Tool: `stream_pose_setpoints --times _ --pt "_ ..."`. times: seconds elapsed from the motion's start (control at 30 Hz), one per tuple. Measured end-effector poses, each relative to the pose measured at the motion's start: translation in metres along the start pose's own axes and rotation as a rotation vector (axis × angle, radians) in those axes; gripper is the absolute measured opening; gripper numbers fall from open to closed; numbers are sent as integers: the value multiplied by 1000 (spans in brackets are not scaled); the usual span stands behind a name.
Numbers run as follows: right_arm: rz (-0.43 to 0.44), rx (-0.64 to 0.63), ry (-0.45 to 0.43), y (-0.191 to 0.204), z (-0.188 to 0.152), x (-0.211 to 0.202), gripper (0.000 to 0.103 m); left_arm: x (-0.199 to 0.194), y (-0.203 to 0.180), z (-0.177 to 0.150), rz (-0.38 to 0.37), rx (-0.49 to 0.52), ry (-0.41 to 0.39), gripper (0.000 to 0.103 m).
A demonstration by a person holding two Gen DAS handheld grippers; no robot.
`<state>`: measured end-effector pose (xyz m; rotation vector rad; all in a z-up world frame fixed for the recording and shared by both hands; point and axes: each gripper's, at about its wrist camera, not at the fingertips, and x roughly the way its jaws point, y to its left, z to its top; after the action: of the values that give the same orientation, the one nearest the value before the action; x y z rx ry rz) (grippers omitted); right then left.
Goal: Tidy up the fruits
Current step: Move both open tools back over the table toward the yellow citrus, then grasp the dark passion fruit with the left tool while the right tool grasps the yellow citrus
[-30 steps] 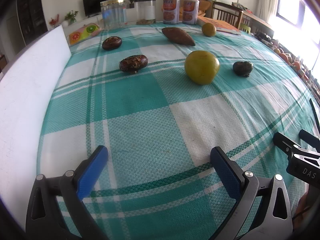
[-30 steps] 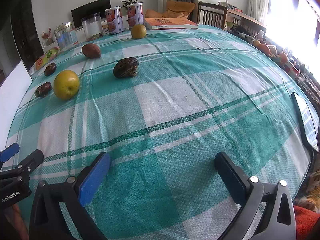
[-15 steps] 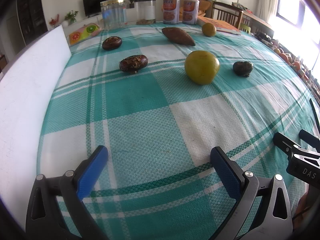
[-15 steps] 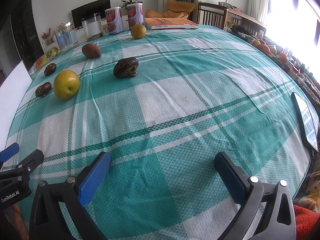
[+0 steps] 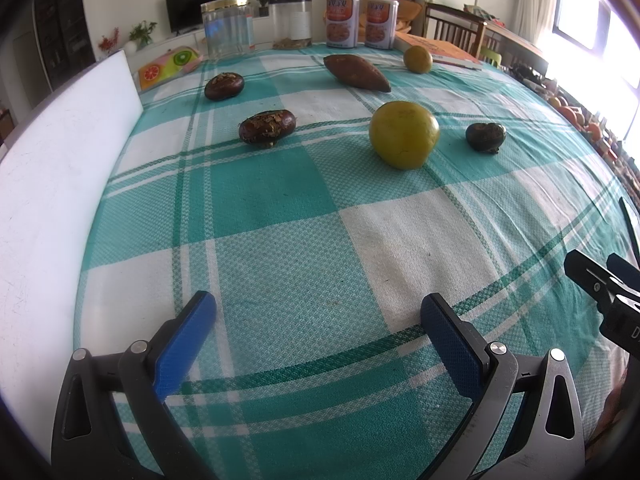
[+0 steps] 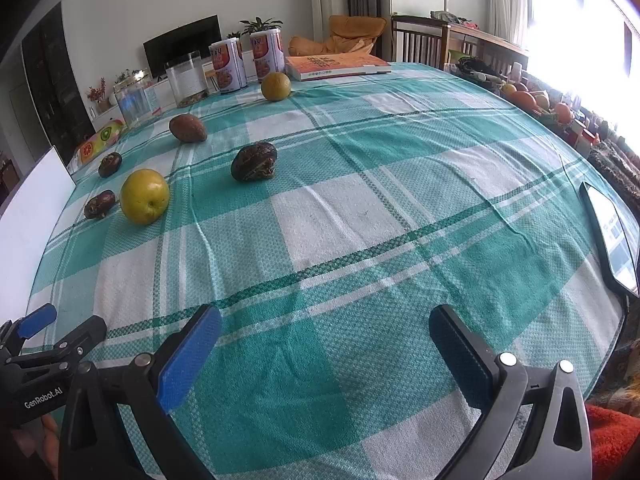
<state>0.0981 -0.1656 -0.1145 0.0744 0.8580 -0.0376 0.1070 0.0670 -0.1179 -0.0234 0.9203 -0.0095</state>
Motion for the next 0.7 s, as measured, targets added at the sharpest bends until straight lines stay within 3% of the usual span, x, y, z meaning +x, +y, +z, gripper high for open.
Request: stream_pose_setpoints --times 0.33,0.53,0.7 --pt "14 28 54 -5 0 10 103 0 0 0 0 0 0 102" --pt "-24 -9 65 2 -1 13 103 -3 4 0 -24 -11 -1 102" --pt "-26 -10 65 2 -1 13 103 -13 32 27 -66 -167 -45 100"
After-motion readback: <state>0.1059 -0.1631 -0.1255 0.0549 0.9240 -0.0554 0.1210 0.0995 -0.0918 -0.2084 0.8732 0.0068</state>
